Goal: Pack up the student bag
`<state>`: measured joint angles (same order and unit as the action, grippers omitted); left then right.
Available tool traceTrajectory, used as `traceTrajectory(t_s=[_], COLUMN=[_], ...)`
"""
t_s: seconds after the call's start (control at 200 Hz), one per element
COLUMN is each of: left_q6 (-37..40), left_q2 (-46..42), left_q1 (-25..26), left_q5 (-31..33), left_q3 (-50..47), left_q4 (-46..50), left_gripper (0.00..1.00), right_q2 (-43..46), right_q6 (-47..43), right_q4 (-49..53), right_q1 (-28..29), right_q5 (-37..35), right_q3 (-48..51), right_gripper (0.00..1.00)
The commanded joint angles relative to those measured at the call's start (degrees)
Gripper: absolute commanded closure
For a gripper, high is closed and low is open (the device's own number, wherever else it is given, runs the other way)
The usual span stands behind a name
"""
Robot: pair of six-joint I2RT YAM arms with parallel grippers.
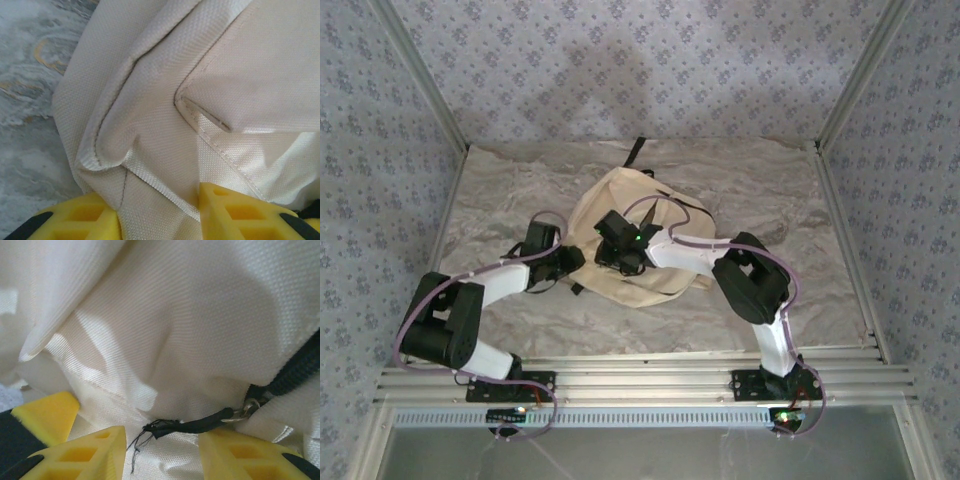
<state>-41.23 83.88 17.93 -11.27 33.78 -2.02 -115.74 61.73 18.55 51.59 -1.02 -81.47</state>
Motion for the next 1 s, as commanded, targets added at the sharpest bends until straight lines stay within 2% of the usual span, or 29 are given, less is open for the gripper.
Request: traceTrajectory(t_s=[0.0,0.07,0.17,0.335,0.505,0.715,0.825,0.899,0.994], left_q6=[-0.46,-0.53,-0.74,-1.6,-1.58,-1.18,0.03,1.84,3.19], left_q2=[-0.77,-0.74,-1.38,-3.08,-4.77,-2.29,-1.67,-0.98,0.76], left_q1=[0.79,0.79,0.79,1.03,2.72,1.26,0.62,-0.28,-2.54], left_q5=[-1.82,-1.91,-1.95,-2.51,-0.1,1.99,2.16,3.29,3.25], left_q3=[-1.19,-1.17,-1.26,-2.23,-3.97,-1.93,0.71,3.22,5.9], left_q4=[-0.08,0.02,0.15,0.75,1.93,1.89,2.84,5.09,6.15], left_gripper=[0.63,0.64,0.66,0.68,0.68,0.62,0.57,0.52,0.52], right_q2=[-1.55,-0.73,1.43,7.74,14.53,14.28,11.93,9.42,5.09], right_q6=[0.85,0.63,-0.55,-6.79,-10.78,-16.04,-24.26,-36.63,-53.25], right_q4=[2.1,1.63,3.69,5.66,2.92,6.15,8.76,13.49,22.32], right_q1=[-1.87,-2.45,-3.05,-5.26,-7.98,-8.75,-8.21,-5.84,-3.26], right_q5=[-2.03,-2.21,-2.99,-4.45,-0.22,0.95,2.69,2.57,2.43], right_q3=[3.9,5.25,6.39,9.33,11.73,7.07,1.88,-3.58,-10.26], right_gripper=[0.63,0.72,1.0,1.0,1.0,1.0,1.0,0.89,0.81])
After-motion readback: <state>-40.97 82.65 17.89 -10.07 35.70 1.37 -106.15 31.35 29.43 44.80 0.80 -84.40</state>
